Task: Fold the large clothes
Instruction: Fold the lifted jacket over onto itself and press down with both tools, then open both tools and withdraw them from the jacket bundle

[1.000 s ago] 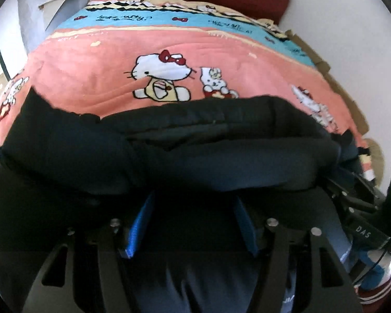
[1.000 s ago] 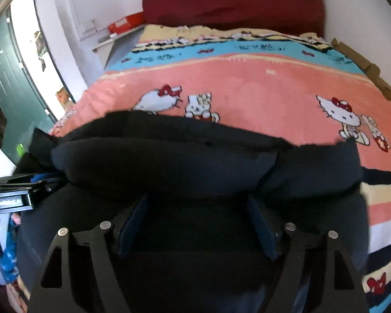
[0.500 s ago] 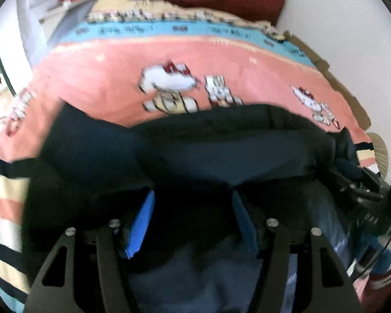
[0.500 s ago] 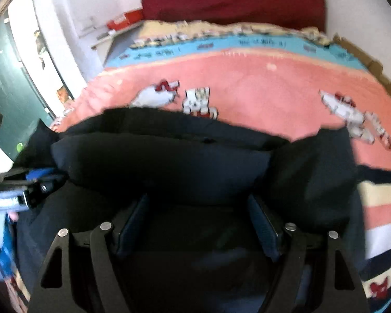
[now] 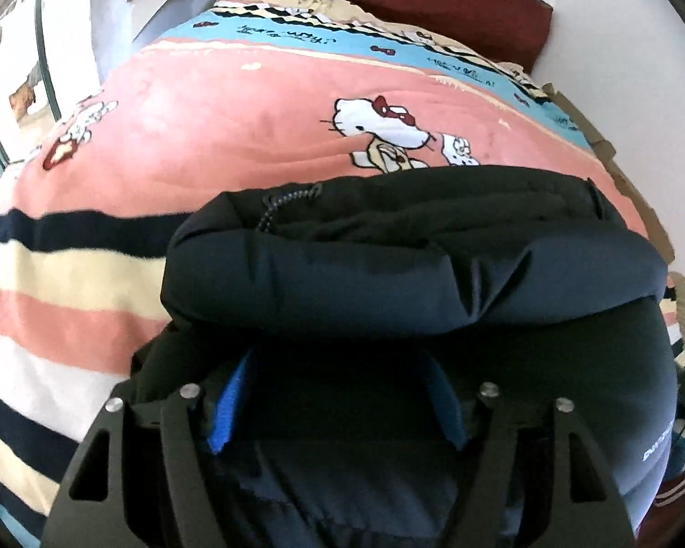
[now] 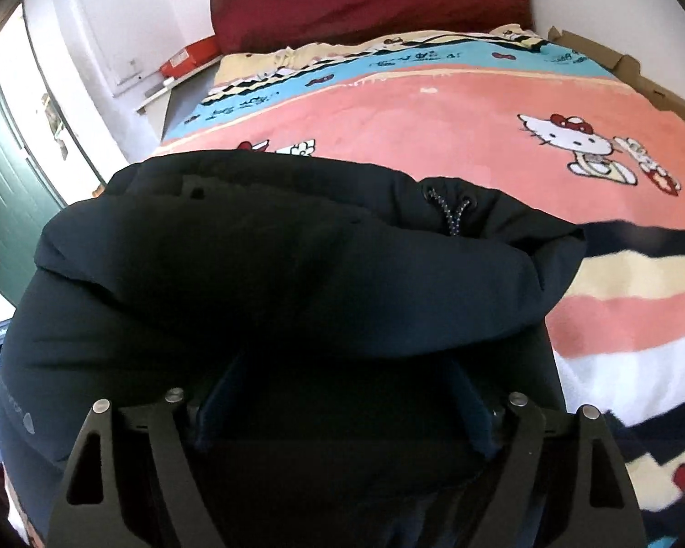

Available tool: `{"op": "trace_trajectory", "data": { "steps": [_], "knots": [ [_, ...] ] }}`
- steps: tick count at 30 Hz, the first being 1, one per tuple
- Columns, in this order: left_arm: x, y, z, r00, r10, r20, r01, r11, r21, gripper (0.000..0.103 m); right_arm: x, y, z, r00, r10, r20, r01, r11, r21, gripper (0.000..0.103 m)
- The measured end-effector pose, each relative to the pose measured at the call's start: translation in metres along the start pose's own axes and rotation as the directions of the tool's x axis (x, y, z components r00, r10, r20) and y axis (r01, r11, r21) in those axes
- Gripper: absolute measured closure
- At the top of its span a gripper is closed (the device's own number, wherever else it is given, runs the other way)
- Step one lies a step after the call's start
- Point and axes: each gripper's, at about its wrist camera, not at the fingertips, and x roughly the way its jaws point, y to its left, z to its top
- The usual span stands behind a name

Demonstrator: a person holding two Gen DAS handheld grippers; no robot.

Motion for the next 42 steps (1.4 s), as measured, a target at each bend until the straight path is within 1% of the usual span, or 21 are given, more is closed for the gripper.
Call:
{"op": "trace_trajectory", "data": {
  "steps": [3,6,7,8,9,11,13,16,18,21,25,29,32,42],
  "knots": [
    [0.000,-0.004,-0.002,1.000,0.013,0.002,-0.013,1.000,-0.001,0.034,0.000,-0.005,-0.004,1.000,0.010,0.007,-0.010,1.000,0.010,0.023],
    [-0.011,-0.007,-0.001,0.999,0.035,-0.009,-0.034,0.999,0.007,0.035,-0.002,-0.001,-0.003,1.000,-0.021,-0.010,0.021,1.000,0.006,0.022],
    [-0.018,-0.008,-0.001,0.999,0.042,0.001,-0.042,0.999,0.010,0.035,-0.006,0.001,-0.001,0.999,-0.038,-0.020,0.038,0.999,0.000,0.022],
    [-0.029,-0.008,-0.003,0.999,0.038,0.028,-0.038,0.999,0.010,0.035,-0.012,0.005,0.001,0.998,-0.065,-0.025,0.065,0.998,-0.008,0.022],
    [-0.038,-0.008,-0.007,0.998,0.033,0.051,-0.033,0.999,0.013,0.035,-0.021,0.008,0.002,0.996,-0.084,-0.015,0.084,0.996,-0.022,0.022],
    [-0.057,-0.009,-0.018,0.994,0.055,0.097,-0.057,0.998,0.027,0.035,-0.042,0.018,-0.001,0.995,-0.097,0.025,0.098,0.993,-0.070,0.023],
    [-0.067,-0.009,-0.032,0.990,0.074,0.118,-0.079,0.996,0.044,0.035,-0.060,0.023,-0.009,0.995,-0.083,0.057,0.088,0.992,-0.095,0.023],
    [-0.070,-0.009,-0.051,0.983,0.094,0.155,-0.106,0.992,0.070,0.035,-0.074,0.023,-0.021,0.996,-0.049,0.070,0.055,0.995,-0.087,0.023],
    [-0.068,-0.011,-0.059,0.979,0.106,0.176,-0.123,0.988,0.093,0.035,-0.071,0.018,-0.029,0.996,-0.055,0.064,0.060,0.995,-0.080,0.023],
    [-0.063,-0.012,-0.070,0.975,0.101,0.200,-0.124,0.986,0.109,0.035,-0.057,0.007,-0.039,0.998,-0.042,0.041,0.044,0.998,-0.049,0.017],
    [-0.056,-0.011,-0.081,0.969,0.090,0.231,-0.118,0.987,0.111,0.035,-0.041,-0.005,-0.049,0.999,0.010,0.037,-0.009,1.000,-0.017,0.012],
    [-0.052,-0.012,-0.089,0.963,0.082,0.257,-0.116,0.986,0.117,0.034,-0.034,-0.008,-0.054,0.998,0.029,0.048,-0.028,1.000,-0.007,0.011],
    [-0.049,-0.012,-0.091,0.962,0.076,0.262,-0.112,0.986,0.126,0.034,-0.029,-0.011,-0.059,0.998,0.036,0.058,-0.036,0.999,-0.005,0.010],
    [-0.043,-0.015,-0.096,0.956,0.094,0.278,-0.135,0.982,0.133,0.034,-0.019,-0.013,-0.063,0.996,0.049,0.075,-0.050,0.999,0.004,0.009]
  ]
}}
